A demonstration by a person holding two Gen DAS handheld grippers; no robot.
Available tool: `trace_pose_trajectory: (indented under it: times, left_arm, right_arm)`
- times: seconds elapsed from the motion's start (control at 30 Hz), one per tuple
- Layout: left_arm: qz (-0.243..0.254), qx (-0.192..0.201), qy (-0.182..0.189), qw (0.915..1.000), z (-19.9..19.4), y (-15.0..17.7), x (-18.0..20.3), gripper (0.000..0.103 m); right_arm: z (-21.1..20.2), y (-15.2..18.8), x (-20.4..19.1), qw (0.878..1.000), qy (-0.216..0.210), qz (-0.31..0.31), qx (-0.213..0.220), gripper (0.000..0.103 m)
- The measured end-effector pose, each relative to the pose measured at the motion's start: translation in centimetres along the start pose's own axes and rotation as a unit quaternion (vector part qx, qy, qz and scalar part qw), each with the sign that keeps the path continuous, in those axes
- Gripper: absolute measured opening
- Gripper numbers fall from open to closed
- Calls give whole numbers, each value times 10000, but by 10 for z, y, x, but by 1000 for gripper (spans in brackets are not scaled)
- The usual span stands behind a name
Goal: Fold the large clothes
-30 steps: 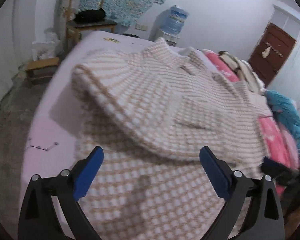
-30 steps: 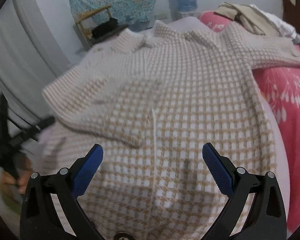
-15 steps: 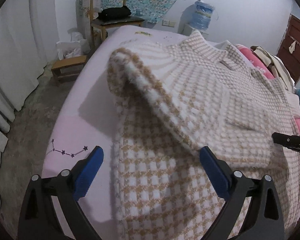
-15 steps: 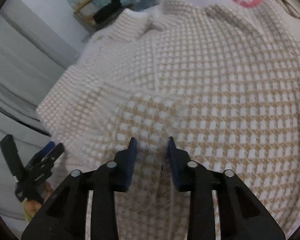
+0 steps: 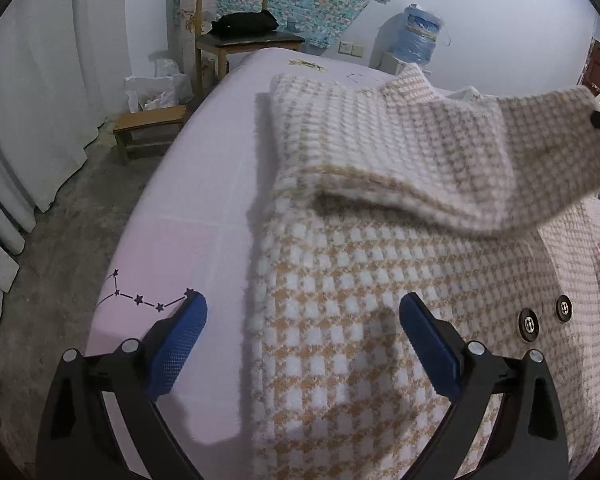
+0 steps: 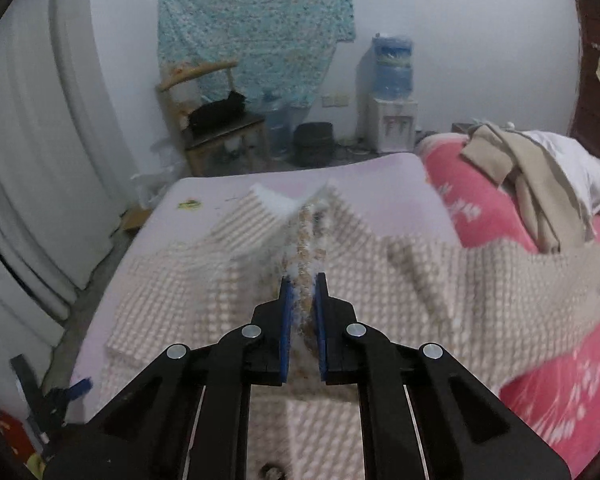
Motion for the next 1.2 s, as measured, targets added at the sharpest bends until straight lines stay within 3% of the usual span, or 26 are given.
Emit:
trace_pose_trajectory:
  times: [0.27,0.43,0.5,0.57,0.67,0.7,0.8,0.93,1.03,1.2]
  left_arm:
    - [30,7,4,10000,0,0,0,96]
    - [42,2,-7,10000,0,0,0,96]
    - [45,0,-6,10000,0,0,0,96]
    - [45,3,-3,10000,0,0,1,96]
    - [-41,43,57,10000,-1,-1,-1,97]
    - [-69,54,91,9999,-1,-2,-2,97]
    - [-268,70,336,9990,-8,-4,-5,97]
    - [-212,447,575,9971,-38,-24,-6,97]
    - [-135,645,826,9944,-56,-53,-2,97]
    - [-328,361,1481,9878,-26,-109,24,97]
  right_arm:
    - [54,24,38,9962,676,-437,-335,9]
    - [90,51,70,9877,1207,-585,-800,13]
    - [92,53,84,9813,1580,-726,-828,21]
    - [78,46,90,9854,1503,-452,-656,28]
    - [49,34,70,9940,1015,-294,-290,40]
    - [42,36,56,9962,728,-394,-271,46]
    - [44,61,17,9944,-19,-839,-636,48]
    - [68,101,9,9870,-63,-1130,-1141,48]
    - [75,107,15,9875,-21,-1124,-1104,49]
    - [78,101,17,9876,-46,-1085,-1137,50]
Point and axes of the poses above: each gripper's, at about its wrist camera, not at the fingertips, and z roughly the way its jaws point, x to its right, y to its underside, the point moved 6 cm from there along z, roughly the way its jaws point, and after that the axes turned 10 degrees about x, right-handed, at the moved point
